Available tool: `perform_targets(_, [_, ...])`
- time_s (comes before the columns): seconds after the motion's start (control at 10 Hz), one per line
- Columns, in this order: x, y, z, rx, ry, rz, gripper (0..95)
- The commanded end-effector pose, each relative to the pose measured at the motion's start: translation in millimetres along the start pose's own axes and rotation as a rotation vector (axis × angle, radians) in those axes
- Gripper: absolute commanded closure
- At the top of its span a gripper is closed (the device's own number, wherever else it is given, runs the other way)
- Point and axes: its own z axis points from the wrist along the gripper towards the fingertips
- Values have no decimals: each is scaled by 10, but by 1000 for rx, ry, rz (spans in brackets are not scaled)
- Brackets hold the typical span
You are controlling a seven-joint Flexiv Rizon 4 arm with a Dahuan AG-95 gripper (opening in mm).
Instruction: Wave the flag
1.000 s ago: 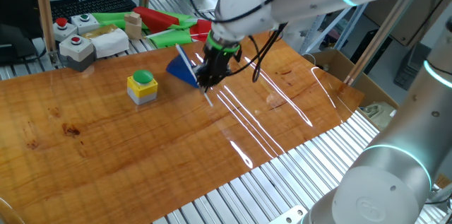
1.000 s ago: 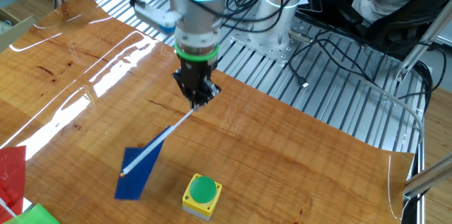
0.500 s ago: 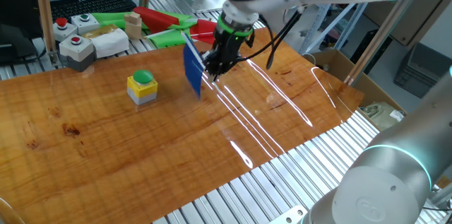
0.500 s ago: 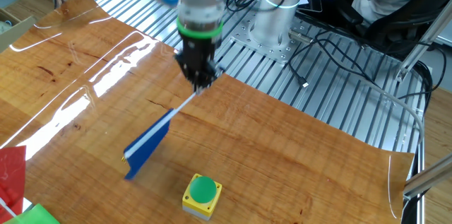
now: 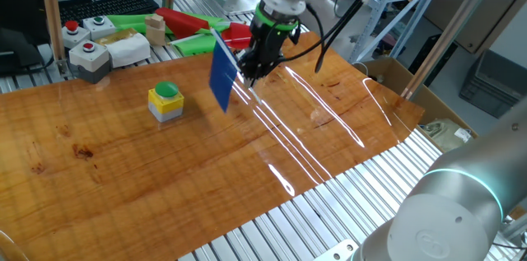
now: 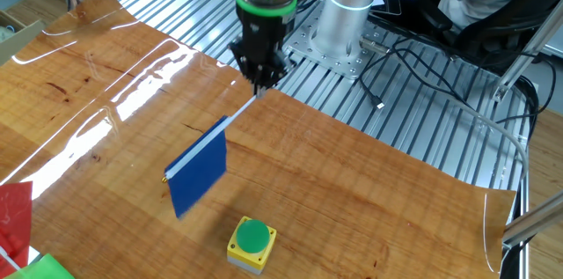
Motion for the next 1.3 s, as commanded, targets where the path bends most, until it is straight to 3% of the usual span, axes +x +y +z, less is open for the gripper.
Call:
perform_targets(0.1, [15,23,-59,1,4,0,950])
perform_targets(0.6, [83,160,-238,2,9,6,950])
perform_targets(0.8, [147,314,-279,-5,13,37,950])
perform_targets(1.0, [227,553,-304,-10,15,84,950])
perform_targets(1.1, [277,752,-317,-42,20,140,950])
perform_targets(1.2, [302,859,-319,-55,23,167,950])
perform_targets(1.3, [329,980,-320,-103,34,219,950])
